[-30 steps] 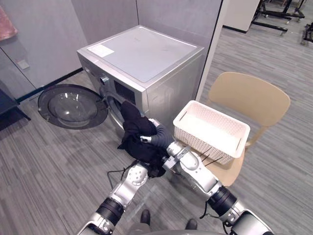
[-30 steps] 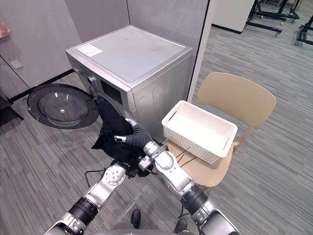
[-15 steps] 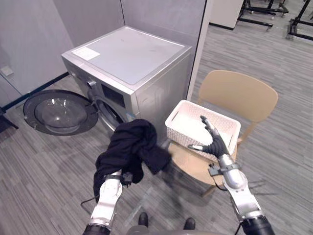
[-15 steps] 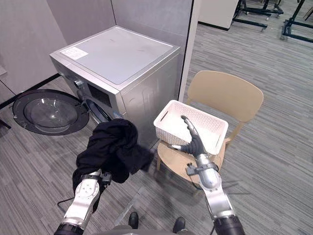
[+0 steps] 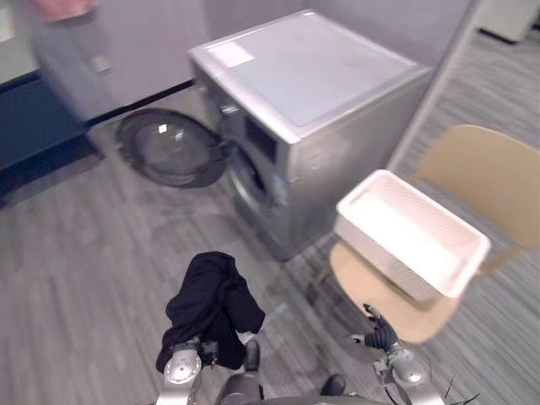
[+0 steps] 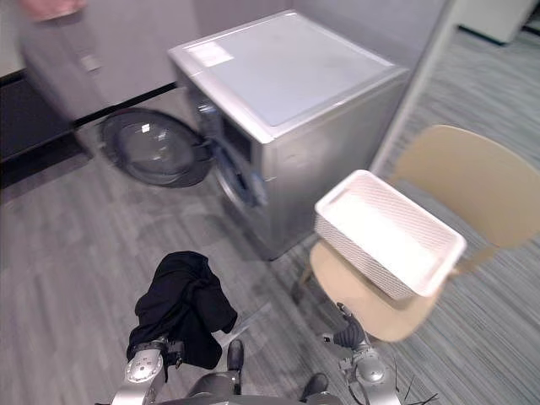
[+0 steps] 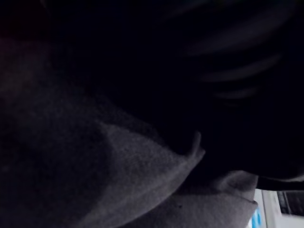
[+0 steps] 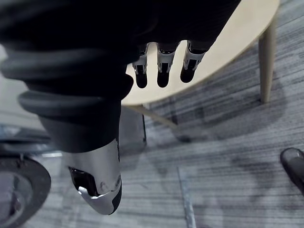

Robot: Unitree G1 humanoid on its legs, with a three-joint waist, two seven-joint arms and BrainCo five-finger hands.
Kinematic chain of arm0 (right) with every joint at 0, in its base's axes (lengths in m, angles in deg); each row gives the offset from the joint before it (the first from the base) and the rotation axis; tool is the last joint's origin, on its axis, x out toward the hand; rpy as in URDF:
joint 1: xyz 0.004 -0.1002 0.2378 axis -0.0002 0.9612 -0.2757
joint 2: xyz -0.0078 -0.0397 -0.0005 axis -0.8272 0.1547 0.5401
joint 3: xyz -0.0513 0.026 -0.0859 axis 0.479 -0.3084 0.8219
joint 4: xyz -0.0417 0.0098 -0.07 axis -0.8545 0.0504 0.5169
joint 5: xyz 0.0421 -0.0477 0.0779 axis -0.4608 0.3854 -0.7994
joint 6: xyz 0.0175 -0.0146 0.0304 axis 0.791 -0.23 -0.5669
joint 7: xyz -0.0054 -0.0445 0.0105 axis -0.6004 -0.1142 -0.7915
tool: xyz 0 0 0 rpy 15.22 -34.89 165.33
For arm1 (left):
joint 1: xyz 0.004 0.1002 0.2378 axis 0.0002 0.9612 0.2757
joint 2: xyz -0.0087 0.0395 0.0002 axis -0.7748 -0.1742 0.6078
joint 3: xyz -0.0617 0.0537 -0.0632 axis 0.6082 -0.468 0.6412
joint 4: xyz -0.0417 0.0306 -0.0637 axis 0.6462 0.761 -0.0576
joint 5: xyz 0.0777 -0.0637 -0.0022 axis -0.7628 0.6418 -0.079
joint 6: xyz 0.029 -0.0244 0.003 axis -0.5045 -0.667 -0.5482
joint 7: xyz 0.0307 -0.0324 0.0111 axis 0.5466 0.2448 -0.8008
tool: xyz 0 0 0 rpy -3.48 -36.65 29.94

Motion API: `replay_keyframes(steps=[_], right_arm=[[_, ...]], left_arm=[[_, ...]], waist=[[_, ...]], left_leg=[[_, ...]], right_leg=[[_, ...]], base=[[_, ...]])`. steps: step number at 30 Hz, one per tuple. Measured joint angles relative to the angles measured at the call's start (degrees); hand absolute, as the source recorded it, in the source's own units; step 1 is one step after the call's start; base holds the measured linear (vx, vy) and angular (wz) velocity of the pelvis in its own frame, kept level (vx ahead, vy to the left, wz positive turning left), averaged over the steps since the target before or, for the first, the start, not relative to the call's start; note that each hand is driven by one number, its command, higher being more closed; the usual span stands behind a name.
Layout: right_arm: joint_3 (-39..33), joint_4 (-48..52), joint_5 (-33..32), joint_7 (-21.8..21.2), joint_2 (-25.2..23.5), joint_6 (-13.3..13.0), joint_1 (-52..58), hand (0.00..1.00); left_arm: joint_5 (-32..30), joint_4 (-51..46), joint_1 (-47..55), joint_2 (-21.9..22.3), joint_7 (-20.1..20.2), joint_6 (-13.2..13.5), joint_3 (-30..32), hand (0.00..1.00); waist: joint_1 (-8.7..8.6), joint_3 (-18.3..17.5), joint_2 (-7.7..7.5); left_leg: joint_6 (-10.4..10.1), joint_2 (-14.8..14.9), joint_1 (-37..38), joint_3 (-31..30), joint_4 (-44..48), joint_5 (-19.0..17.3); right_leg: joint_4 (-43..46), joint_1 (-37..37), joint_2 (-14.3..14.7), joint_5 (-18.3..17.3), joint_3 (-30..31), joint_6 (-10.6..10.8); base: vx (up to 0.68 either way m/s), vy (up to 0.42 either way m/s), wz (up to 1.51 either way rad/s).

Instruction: Pick up the laundry basket with both hands and put the clothes into the washing machine.

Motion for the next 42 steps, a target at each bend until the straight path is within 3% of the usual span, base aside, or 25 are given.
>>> replay_keyframes(steps=[1, 2, 3, 5, 8, 10, 11, 12, 14, 16, 18, 20, 22, 23, 25, 26, 27, 29, 32, 34, 36, 37, 38, 39, 42], right_arm=[[-0.1, -1.1, 0.0, 0.2, 0.1, 0.2, -0.7, 0.0], [-0.1, -1.9, -0.1, 0.3, 0.2, 0.2, -1.1, 0.0], [-0.1, -2.5, -0.1, 0.5, -0.4, 0.4, -1.7, 0.0], [-0.1, -2.8, -0.2, 0.9, -2.3, 0.7, -3.2, 0.0], [-0.1, -3.6, -0.1, 1.2, -4.3, 1.2, -4.7, 0.0], [0.2, -3.5, 0.0, 1.2, -4.3, 1.2, -4.5, 0.0], [0.4, -3.5, 0.0, 1.1, -4.4, 1.3, -4.2, 0.0], [1.0, -3.5, 0.0, 1.1, -4.5, 1.2, -4.2, 0.0], [1.3, -3.5, 0.0, 1.2, -4.7, 1.3, -4.2, 0.0], [1.3, -3.0, 0.0, 1.4, -4.5, 1.3, -4.2, 0.0], [1.3, -2.8, 0.0, 1.6, -4.2, 1.3, -4.4, 0.0], [1.3, -2.8, 0.0, 1.7, -4.3, 1.4, -4.2, 0.0], [1.4, -2.6, 0.1, 1.7, -4.4, 1.4, -3.7, 0.0], [1.4, -2.5, 0.1, 1.6, -4.0, 1.4, -3.4, 0.0], [1.7, -1.8, 0.3, 1.5, -3.9, 1.4, -4.8, 0.0], [1.9, -1.6, 0.4, 1.6, -3.9, 1.3, -5.5, 0.0], [2.4, -1.8, 0.4, 1.7, -4.1, 1.3, -5.8, 0.0], [2.4, -1.8, 0.4, 1.8, -4.3, 1.3, -5.8, 0.0], [1.3, -1.7, 0.4, 2.7, -4.1, 1.3, -6.8, 0.0], [0.9, -1.7, 0.4, 2.9, -4.2, 1.3, -7.1, 0.0], [0.9, -1.7, 0.5, 3.0, -4.4, 1.2, -6.8, 0.0], [1.0, -1.7, 0.5, 3.0, -4.3, 1.2, -6.6, 0.0], [1.0, -1.7, 0.6, 3.0, -4.0, 1.2, -6.1, 0.0], [1.0, -1.6, 0.9, 3.0, -3.3, 1.2, -5.5, 0.0], [1.1, -1.1, 1.3, 3.6, -5.3, 1.3, -3.1, 0.0]], left_arm=[[0.0, 0.6, 0.0, 0.3, 0.0, -0.1, -0.1, 1.0], [0.0, 1.0, 0.4, 0.5, 0.0, -0.2, 0.0, 1.0], [0.3, 2.1, 0.6, 0.2, 0.0, -0.2, 0.0, 1.0], [0.3, 4.1, -0.5, -0.8, 0.0, -0.2, 0.0, 1.0], [-0.2, 7.5, 0.2, -0.9, 0.4, -1.0, -0.2, 1.0], [-0.3, 7.6, 1.9, -0.7, 1.2, -1.2, -0.7, 1.0], [-0.4, 7.6, 1.7, -1.1, 1.2, -1.3, -0.7, 1.0], [-0.4, 7.6, 1.2, -1.4, 1.2, -1.4, -1.2, 1.0], [-0.4, 7.6, 0.3, -2.4, 1.1, -1.5, -1.6, 1.0], [-0.4, 7.7, -1.0, -2.8, 1.0, -1.6, -2.0, 1.0], [-0.4, 8.3, -3.2, -2.7, 0.8, -1.6, -2.9, 1.0], [-0.5, 8.7, -5.2, -2.9, 0.8, -1.5, -4.7, 1.0], [-1.6, 8.8, -4.7, -2.8, 0.9, -1.4, -5.5, 1.0], [-1.9, 9.2, -4.8, -2.3, 0.9, -1.5, -5.9, 1.0], [-2.1, 9.1, -4.0, -1.7, 0.9, -1.3, -5.8, 1.0], [-2.1, 9.2, -3.6, -1.4, 0.9, -1.4, -5.7, 1.0], [-2.1, 9.3, -3.4, -1.1, 0.9, -1.6, -5.8, 1.0], [-2.2, 9.3, -3.9, -0.4, 1.0, -1.6, -6.2, 1.0], [-2.4, 8.8, -5.6, 1.1, 1.1, -1.5, -6.3, 1.0], [-2.5, 8.6, -6.2, 1.7, 1.2, -1.5, -6.5, 1.0], [-2.5, 8.3, -7.2, 1.8, 1.2, -1.2, -7.3, 1.0], [-2.6, 8.3, -7.2, 1.8, 1.2, -1.0, -7.8, 1.0], [-2.6, 8.4, -7.5, 1.9, 1.2, -0.8, -8.6, 1.0], [-3.0, 8.5, -7.3, 2.4, 1.3, -0.7, -9.4, 1.0], [-4.3, 9.4, -9.5, 0.5, 1.4, -0.7, -10.9, 1.0]], waist=[[-0.01, 0.1, 0.74], [0.04, 0.2, 1.39], [-0.04, 0.5, 0.86], [0.14, 1.7, -0.93], [0.12, 3.3, -3.37], [-0.02, 3.4, -3.34], [-0.3, 3.8, -3.2], [-0.98, 4.2, -3.12], [-3.05, 5.3, -2.5], [-3.88, 5.8, -3.02], [-4.55, 6.1, -2.88], [-5.19, 6.2, -3.23], [-5.57, 5.7, -3.79], [-6.63, 5.9, -3.01], [-5.51, 5.8, -0.8], [-4.62, 6.0, 0.22], [-3.42, 6.4, 0.06], [-2.96, 6.9, -0.86], [-2.98, 7.4, -1.66], [-2.89, 7.5, -1.64], [-2.96, 7.6, -1.18], [-2.9, 7.7, -0.58], [-2.92, 7.7, 1.09], [-3.15, 7.4, 3.85], [-3.19, 7.8, -0.64]], left_leg=[[-0.4, 1.0, -0.5, 3.5, 1.4, 2.3], [-3.6, 1.6, -0.7, 4.6, 2.8, 6.1], [-5.6, 0.1, -0.6, 3.2, 2.9, 5.9], [-5.6, -2.5, -0.7, 1.4, 3.5, 4.9], [-4.1, -5.5, -0.8, -0.4, 10.8, -2.4], [-2.9, -7.3, 0.5, -2.6, 14.2, -6.9], [-2.1, -7.6, 1.6, -4.0, 15.3, -9.0], [-1.4, -7.7, 3.0, -6.2, 15.6, -10.1], [-1.1, -8.6, 6.4, -9.4, 14.1, -10.7], [-1.5, -9.9, 9.5, -11.3, 12.8, -11.5], [-2.0, -10.2, 11.1, -13.7, 12.6, -12.3], [-4.6, -10.2, 14.1, -17.2, 11.7, -13.8], [-7.7, -10.0, 16.4, -18.2, 12.5, -15.8], [-8.8, -9.4, 15.5, -18.6, 17.9, -16.4], [-11.9, -4.8, 8.2, -15.1, 35.0, -13.8], [-10.7, -1.2, 4.4, -12.5, 45.1, -8.2], [-9.9, 1.8, 1.3, -11.0, 53.4, -8.1], [-9.5, 2.2, -0.7, -10.0, 55.3, -10.8], [-9.8, 0.7, -4.1, -10.1, 44.2, -13.7], [-10.2, -1.6, -4.8, -15.0, 34.4, -13.6], [-12.6, -4.2, -4.3, -25.2, 21.1, -11.7], [-13.8, -4.2, -4.2, -28.2, 18.1, -10.6], [-13.8, -3.0, -3.8, -30.1, 16.1, -6.5], [-13.0, -1.0, -3.3, -30.7, 15.7, -1.7], [-11.9, -3.5, -1.7, -25.0, 14.8, -3.2]], right_leg=[[1.7, 0.4, -1.0, -0.6, -1.9, 1.1], [3.6, 1.4, -1.5, -1.6, -3.4, 2.2], [4.1, 2.4, -2.7, -1.7, -3.6, 2.4], [4.2, 4.3, -5.0, -2.4, -4.3, 4.3], [15.3, 5.4, -12.6, -4.0, -3.6, 6.8], [31.2, 1.0, -19.1, -2.3, 3.6, -1.6], [39.1, -3.4, -18.8, -4.3, 12.6, -4.3], [44.7, -7.8, -14.2, -8.7, 21.8, -2.7], [47.5, -12.9, -7.6, -13.1, 28.1, -1.5], [44.7, -19.1, -4.4, -14.5, 28.8, -1.3], [36.0, -23.2, -2.5, -13.6, 28.2, -0.8], [19.9, -24.9, -0.6, -6.3, 27.3, -1.9], [18.9, -24.7, -0.3, 1.1, 27.6, -6.1], [21.0, -24.1, -0.1, 3.2, 26.8, -6.6], [19.2, -21.1, 3.4, 0.2, 26.1, -8.2], [16.8, -18.2, 6.7, -0.5, 27.0, -9.3], [14.3, -14.1, 9.1, -1.1, 28.5, -10.3], [11.6, -9.7, 10.0, -1.3, 30.5, -10.4], [8.1, -5.3, 10.1, -1.3, 35.0, -10.3], [7.5, -4.0, 10.2, -1.4, 37.9, -9.7], [7.6, -3.1, 10.5, -2.8, 42.4, -7.3], [7.7, -3.1, 11.0, -3.1, 43.9, -6.5], [7.8, -3.0, 12.5, -3.8, 45.6, -5.2], [8.6, -3.1, 14.6, -4.9, 47.6, -3.7], [12.8, -6.2, 10.5, -7.7, 51.3, -1.1]], base=[[0.21, 0.152, 1.05], [0.22, 0.139, 1.06], [0.2, 0.148, 1.04], [0.2, 0.159, 0.9], [0.2, 0.177, 0.51], [0.24, 0.234, 0.44], [0.26, 0.214, 0.62], [0.27, 0.18, 0.77], [0.32, 0.1, 0.93], [0.35, 0.052, 0.77], [0.42, -0.021, 0.79], [0.55, -0.123, 1.12], [0.5, -0.195, 0.98], [0.54, -0.253, 0.57], [0.54, -0.237, -0.11], [0.66, -0.211, -0.89], [0.54, -0.163, -0.84], [0.45, -0.111, -0.71], [0.4, -0.036, -0.74], [0.31, 0.093, -1.0], [0.27, 0.184, -1.12], [0.21, 0.235, -1.21], [0.21, 0.311, -1.32], [0.19, 0.346, -1.19], [0.07, 0.284, -0.83]])
